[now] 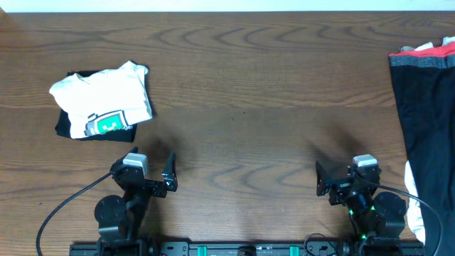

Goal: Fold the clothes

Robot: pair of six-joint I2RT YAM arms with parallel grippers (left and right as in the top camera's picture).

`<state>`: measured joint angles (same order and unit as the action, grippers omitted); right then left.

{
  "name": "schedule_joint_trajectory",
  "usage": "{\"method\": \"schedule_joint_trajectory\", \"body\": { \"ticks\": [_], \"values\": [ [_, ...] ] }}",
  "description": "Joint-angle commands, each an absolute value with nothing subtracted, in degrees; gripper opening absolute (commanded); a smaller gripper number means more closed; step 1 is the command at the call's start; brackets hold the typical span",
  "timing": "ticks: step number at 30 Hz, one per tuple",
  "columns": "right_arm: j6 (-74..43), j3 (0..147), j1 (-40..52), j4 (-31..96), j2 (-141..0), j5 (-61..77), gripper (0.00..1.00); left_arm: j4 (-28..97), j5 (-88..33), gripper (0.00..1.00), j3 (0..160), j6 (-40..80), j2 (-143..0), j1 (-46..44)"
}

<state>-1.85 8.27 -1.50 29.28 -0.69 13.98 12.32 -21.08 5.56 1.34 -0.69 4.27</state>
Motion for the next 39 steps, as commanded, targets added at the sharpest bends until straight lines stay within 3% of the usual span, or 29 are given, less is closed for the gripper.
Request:
{"method": "schedule_joint_trajectory", "body": {
  "ticks": [1,39],
  "values": [
    [-0.78,8.10,-1.80,29.30,-0.34,14.39,0.99,12.38,-22.04,0.98,4.05,1.39,-0.23,3.92],
    [-0.80,8.10,-1.80,27.77,-0.38,14.46,0.99,12.51,-22.06,0.98,4.08,1.39,-0.23,3.92]
  ]
}}
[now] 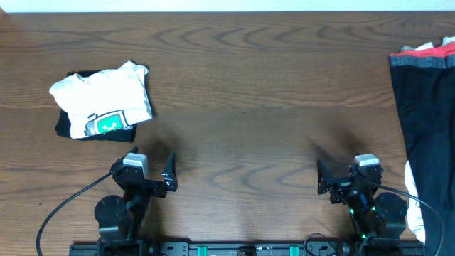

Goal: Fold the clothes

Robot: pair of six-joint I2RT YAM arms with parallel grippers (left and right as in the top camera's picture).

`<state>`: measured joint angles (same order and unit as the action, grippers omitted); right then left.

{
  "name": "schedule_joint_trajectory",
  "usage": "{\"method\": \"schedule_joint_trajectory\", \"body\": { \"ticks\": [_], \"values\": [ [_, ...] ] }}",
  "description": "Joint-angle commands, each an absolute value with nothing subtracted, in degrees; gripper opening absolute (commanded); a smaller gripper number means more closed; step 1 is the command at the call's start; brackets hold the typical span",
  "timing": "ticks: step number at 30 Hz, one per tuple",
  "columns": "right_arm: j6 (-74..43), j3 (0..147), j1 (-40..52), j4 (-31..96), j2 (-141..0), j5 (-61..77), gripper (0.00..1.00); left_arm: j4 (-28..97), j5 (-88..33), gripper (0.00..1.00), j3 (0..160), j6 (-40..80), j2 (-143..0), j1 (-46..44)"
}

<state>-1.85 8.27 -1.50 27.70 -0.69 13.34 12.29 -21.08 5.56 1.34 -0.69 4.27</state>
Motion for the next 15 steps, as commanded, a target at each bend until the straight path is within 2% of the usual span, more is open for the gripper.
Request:
{"method": "schedule_joint_trajectory", "body": {
  "ticks": [1,11,15],
  "values": [
    [-0.78,8.10,-1.80,27.83,-0.38,14.41,0.99,12.49,-22.09,0.98,4.08,1.39,-0.23,3.92],
    [-0.82,8.10,-1.80,28.03,-0.38,16.16,0.99,12.53,-22.06,0.98,4.08,1.78,-2.70,3.92],
    [-0.80,8.40,-1.80,26.92,-0.38,17.72,0.99,12.43,-22.11,0.98,5.80,7.18,-6.07,3.92]
  ]
}}
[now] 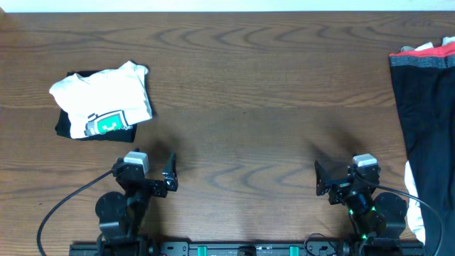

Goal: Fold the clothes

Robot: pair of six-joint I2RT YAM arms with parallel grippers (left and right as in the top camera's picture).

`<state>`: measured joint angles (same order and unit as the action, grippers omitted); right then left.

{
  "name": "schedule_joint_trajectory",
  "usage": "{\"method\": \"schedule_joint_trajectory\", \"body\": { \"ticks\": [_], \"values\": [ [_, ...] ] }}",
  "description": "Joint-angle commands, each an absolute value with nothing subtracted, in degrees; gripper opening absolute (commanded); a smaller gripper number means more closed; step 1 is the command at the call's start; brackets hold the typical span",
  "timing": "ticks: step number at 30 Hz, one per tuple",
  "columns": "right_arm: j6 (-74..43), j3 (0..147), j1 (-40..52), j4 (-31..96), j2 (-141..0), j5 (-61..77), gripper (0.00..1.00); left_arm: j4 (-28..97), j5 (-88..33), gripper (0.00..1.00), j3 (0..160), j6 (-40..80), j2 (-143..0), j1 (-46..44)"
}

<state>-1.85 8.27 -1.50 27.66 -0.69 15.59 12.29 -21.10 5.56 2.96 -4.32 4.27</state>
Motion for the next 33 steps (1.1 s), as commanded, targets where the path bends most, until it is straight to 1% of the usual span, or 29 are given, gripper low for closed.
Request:
{"method": "schedule_joint_trajectory", "body": {
  "ticks": [1,5,9,14,19,21,24,27,28,29,31,33],
  "values": [
    [-0.78,9.06,-1.80,26.57,-0.40,18.06,0.99,12.25,-22.13,0.98,7.31,9.04,-6.94,3.92],
    [-0.80,13.87,-1.80,25.89,-2.02,17.06,0.99,12.21,-22.04,0.98,14.48,9.52,-10.41,3.92],
    [-3.57,20.73,-1.80,25.96,-9.30,16.45,0.99,16.10,-22.04,0.98,23.11,9.65,-17.26,3.92],
    [-10.63,30.48,-1.83,26.41,-25.15,16.49,0.99,26.30,-20.99,0.98,35.33,9.76,-31.00,3.92],
    [-12.19,43.22,-1.83,31.27,-43.99,17.50,0.99,35.33,-21.02,0.98,50.81,9.76,-46.46,3.92],
    [-12.12,49.08,-1.80,34.81,-50.43,21.34,0.99,39.40,-21.02,0.98,57.28,9.76,-51.57,3.92],
    [-10.55,57.39,-1.80,38.15,-59.22,35.22,0.99,42.52,-20.99,0.98,63.46,9.50,-56.69,3.92],
    [-8.27,61.45,-1.80,35.86,-65.19,47.79,0.99,40.91,-23.27,0.98,64.71,11.35,-58.89,3.92],
    [-7.11,62.11,-1.80,34.68,-66.46,49.91,0.99,40.53,-24.40,0.98,64.71,11.31,-59.27,3.92],
    [-7.05,62.94,-1.80,33.89,-67.81,50.09,0.99,40.05,-25.23,0.98,64.71,11.29,-59.61,3.92],
    [-7.73,65.06,-1.80,34.63,-70.24,46.15,0.99,40.03,-26.13,0.98,64.71,11.25,-60.18,3.92],
    [-8.38,68.42,-1.80,38.20,-73.12,36.88,0.99,40.64,-26.61,0.98,64.71,11.27,-60.53,3.92]
  ]
}}
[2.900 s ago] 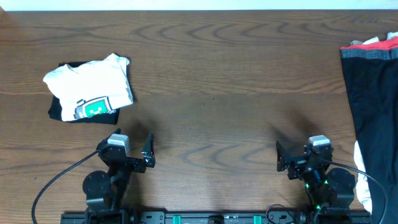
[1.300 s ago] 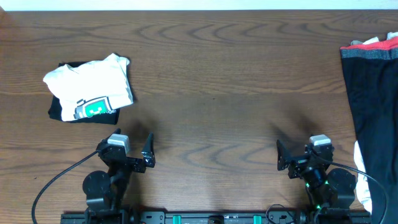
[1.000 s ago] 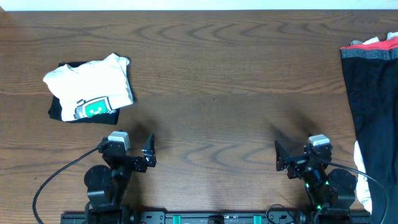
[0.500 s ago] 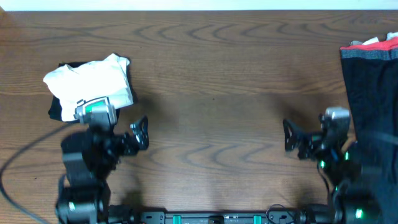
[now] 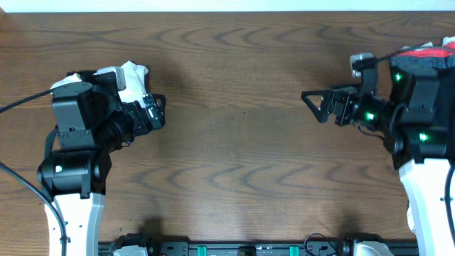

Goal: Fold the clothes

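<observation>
At the left, a folded white shirt lies on a black garment, mostly covered by my raised left arm. My left gripper hangs just to the right of it, fingers apart and empty. At the right edge lies a pile of unfolded clothes: a dark garment with a grey and red band, largely hidden under my right arm. My right gripper points left over bare wood beside the pile, open and holding nothing.
The wooden table spans the whole view. A black cable runs to the left arm. The arm bases sit along the front edge. A bit of white cloth shows at the lower right.
Both arms have left their low pose at the front edge. The left gripper is now beside the folded white shirt, the right gripper beside the pile at the right. The clothes have not moved.
At all three earlier moments both arms sat low by the front edge, nearly still, with the folded shirt at the left and the pile at the right untouched. Now both arms are raised and extended toward the far half of the table.
</observation>
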Robot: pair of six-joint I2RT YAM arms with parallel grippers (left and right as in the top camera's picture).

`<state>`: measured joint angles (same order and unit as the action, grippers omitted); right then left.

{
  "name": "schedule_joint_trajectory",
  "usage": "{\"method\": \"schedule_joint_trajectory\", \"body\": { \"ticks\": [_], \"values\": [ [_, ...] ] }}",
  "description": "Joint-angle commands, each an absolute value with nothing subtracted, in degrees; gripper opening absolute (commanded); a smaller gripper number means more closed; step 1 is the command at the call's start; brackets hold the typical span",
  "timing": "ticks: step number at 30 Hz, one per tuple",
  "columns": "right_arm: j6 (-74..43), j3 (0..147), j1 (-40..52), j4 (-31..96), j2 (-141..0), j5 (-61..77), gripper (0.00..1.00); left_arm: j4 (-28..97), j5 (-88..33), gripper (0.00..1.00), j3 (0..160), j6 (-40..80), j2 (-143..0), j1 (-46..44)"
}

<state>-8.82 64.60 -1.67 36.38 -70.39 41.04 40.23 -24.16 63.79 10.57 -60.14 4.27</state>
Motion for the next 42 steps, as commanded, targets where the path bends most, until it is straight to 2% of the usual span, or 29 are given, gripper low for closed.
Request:
{"method": "schedule_joint_trajectory", "body": {
  "ticks": [1,6,10,13,16,17,21,25,30,34,42],
  "values": [
    [-9.63,70.54,-1.83,40.82,-74.78,30.44,0.99,41.21,-26.61,0.98,64.71,11.27,-60.55,3.92],
    [-14.20,83.15,-1.87,52.12,-84.86,4.23,0.99,44.42,-26.59,0.99,64.71,11.09,-60.55,3.92],
    [-14.06,91.02,-2.09,52.88,-93.76,-1.74,0.99,47.31,-26.61,0.98,64.71,11.05,-60.55,3.92],
    [-12.69,94.35,-3.27,51.07,-99.55,-3.49,0.99,49.56,-26.61,0.98,64.71,11.07,-60.49,3.92],
    [-12.84,96.86,-5.98,49.65,-105.43,-6.44,0.84,51.44,-26.59,0.98,64.71,11.07,-60.34,3.95],
    [-12.95,97.91,-7.31,49.43,-107.53,-6.44,0.82,52.01,-26.61,0.98,64.71,11.07,-60.18,3.92],
    [-13.76,102.74,-11.97,48.40,-115.28,-5.67,0.85,53.84,-26.61,0.98,64.71,11.07,-59.66,3.92],
    [-13.69,104.68,-14.26,43.38,-121.71,-6.02,0.84,54.19,-26.61,0.98,64.71,11.07,-59.68,3.92],
    [-13.69,104.68,-15.38,37.04,-127.68,-8.43,0.83,54.19,-26.59,0.98,64.71,11.07,-59.70,3.92],
    [-13.74,104.68,-15.42,32.67,-131.28,-11.03,0.78,54.17,-26.59,0.98,64.71,11.05,-59.70,3.92],
    [-17.37,104.68,-16.25,28.49,-135.39,-14.85,0.76,54.39,-26.57,0.98,64.71,11.05,-59.81,3.92]
  ]
}}
